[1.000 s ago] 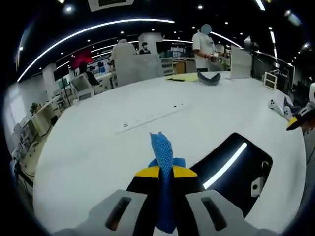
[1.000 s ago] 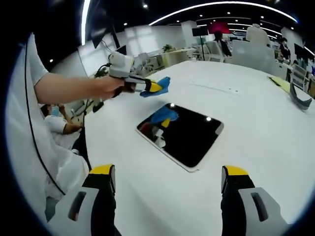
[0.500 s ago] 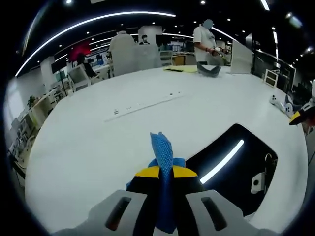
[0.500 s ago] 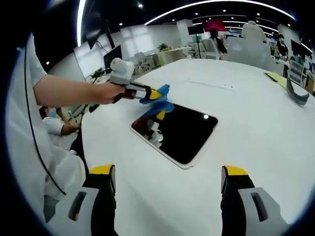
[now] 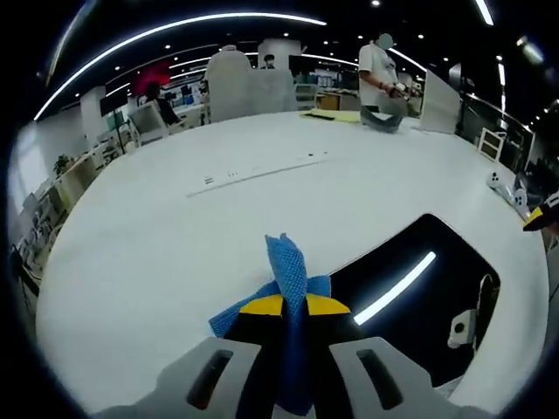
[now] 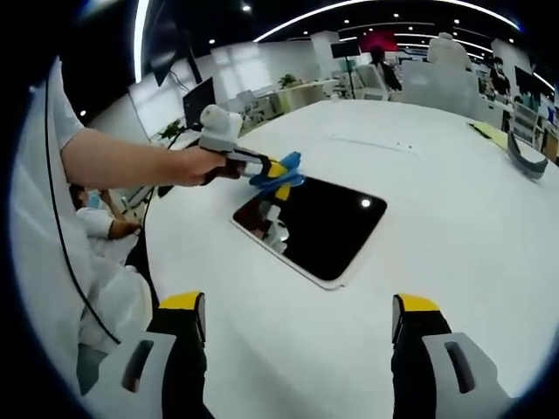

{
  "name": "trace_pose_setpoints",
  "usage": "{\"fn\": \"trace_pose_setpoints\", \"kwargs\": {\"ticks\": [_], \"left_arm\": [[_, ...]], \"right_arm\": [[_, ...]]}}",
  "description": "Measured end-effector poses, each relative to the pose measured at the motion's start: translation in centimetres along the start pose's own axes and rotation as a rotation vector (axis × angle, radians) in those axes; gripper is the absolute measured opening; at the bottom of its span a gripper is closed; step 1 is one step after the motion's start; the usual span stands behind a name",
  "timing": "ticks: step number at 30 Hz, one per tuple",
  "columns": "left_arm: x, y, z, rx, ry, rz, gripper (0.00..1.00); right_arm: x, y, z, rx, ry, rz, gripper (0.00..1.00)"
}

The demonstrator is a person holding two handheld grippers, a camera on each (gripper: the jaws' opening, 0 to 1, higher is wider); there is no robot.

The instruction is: Wipe the mirror surface with the cleaning cloth until all visible marks leave the cleaned area.

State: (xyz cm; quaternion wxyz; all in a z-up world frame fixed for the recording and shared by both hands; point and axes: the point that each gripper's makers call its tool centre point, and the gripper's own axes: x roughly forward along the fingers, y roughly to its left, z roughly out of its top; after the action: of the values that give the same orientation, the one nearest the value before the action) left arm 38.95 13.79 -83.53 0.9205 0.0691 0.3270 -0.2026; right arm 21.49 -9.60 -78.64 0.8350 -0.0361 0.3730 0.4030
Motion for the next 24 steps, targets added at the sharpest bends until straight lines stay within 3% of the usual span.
{"fn": "trace_pose_setpoints", "kwargs": {"ticks": [3,9,24], "left_arm": [[0.0,-0.2,0.1,0.068,0.014,0.016,0.04],[0.4,-1.6,0.5,0.104,0.017,0.0,0.04],[1.5,-2.5,0.8,0.123,0.024,-0.02,0.04]], "right_arm": [[0.1,0.1,-0.1,-0.007,0.005,0.004,0.88],[0.2,0.2,-0.1,-0.008,0.004,0.006,0.88],[0.1,-0.2,0.2,0.005,-0.012,0.002,0.87]]}}
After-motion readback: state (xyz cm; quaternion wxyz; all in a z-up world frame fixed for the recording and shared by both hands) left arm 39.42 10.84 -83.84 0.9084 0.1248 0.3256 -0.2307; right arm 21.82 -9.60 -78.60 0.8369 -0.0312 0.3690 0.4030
